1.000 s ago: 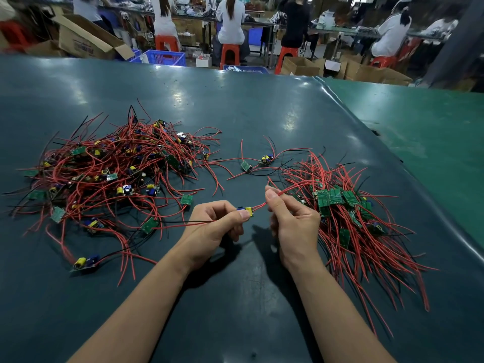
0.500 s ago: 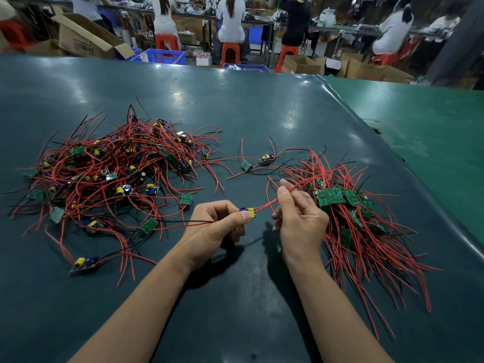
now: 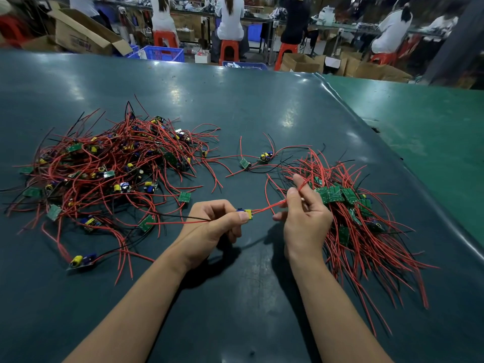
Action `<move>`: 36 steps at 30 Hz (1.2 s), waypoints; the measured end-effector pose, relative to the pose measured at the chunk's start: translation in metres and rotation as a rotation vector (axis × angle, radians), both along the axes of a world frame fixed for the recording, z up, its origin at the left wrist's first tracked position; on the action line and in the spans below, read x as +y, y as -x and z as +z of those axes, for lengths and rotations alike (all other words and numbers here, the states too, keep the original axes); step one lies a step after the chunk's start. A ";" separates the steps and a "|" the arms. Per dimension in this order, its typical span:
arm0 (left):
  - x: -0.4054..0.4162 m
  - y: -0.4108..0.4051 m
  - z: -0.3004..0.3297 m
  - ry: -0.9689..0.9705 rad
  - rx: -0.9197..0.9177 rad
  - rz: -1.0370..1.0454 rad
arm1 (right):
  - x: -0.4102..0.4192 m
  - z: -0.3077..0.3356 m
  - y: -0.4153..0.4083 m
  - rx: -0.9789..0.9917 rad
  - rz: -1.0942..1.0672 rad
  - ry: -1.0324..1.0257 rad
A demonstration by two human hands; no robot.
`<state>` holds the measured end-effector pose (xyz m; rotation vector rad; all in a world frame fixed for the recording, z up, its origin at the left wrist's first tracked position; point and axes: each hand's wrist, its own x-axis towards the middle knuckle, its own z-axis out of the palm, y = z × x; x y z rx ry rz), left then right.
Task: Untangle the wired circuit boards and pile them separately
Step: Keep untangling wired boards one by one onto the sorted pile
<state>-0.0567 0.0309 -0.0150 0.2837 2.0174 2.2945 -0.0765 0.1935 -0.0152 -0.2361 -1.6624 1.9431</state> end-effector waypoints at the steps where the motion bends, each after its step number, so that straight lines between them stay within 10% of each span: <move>1: -0.001 0.000 -0.001 -0.025 0.001 0.006 | 0.002 0.001 0.000 0.005 -0.001 0.027; 14: -0.006 0.002 0.001 -0.192 0.003 0.106 | 0.016 0.006 0.001 0.076 -0.086 0.174; 24: -0.018 0.004 0.018 -0.664 -0.143 0.255 | 0.003 0.014 -0.016 -0.106 0.426 -0.019; 36: 0.001 -0.004 0.009 -0.238 -0.270 -0.152 | -0.008 0.007 -0.018 -0.190 0.675 0.027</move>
